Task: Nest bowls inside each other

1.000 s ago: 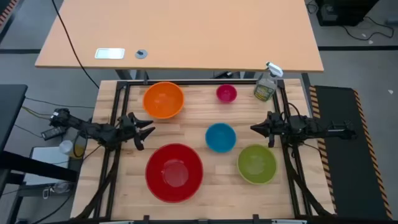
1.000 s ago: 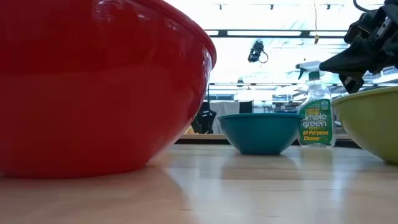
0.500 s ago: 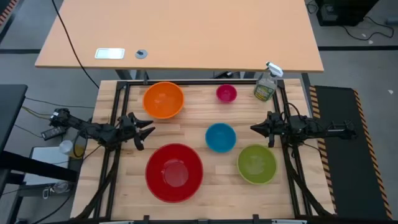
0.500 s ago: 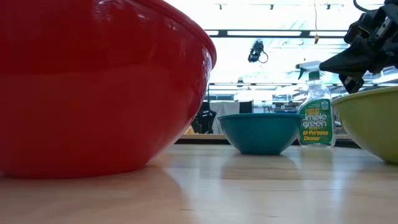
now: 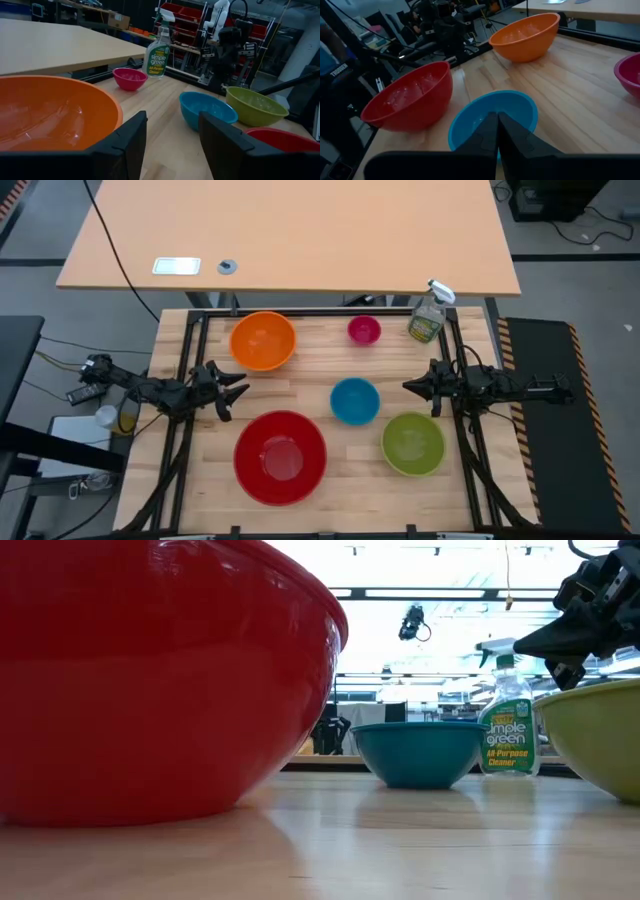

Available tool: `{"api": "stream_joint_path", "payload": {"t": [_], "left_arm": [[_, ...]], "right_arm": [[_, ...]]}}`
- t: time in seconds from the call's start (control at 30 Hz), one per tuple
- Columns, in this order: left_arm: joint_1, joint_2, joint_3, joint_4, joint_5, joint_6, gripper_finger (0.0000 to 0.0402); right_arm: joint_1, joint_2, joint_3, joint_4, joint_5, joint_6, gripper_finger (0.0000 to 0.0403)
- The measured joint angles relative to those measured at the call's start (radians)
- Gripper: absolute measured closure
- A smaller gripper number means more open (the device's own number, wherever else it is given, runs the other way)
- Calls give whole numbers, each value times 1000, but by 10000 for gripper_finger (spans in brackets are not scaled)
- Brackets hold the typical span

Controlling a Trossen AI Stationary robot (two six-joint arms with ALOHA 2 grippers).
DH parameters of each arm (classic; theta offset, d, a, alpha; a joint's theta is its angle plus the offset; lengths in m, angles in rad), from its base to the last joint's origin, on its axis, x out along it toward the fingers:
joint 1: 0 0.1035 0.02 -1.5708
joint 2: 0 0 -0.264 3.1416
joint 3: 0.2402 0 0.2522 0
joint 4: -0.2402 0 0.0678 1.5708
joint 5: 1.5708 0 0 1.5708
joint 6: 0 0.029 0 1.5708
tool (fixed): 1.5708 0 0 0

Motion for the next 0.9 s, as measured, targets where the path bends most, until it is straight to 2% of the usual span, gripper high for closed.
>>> {"api": "stream_joint_path", "payload": {"t": [0.83,0.9], "left_arm": [[0,0,0,1,0,1,221],[13,3,-1,35,-41,78,221]], "right_arm": [[0,0,0,0,0,0,386],[0,0,0,0,0,0,386]]}}
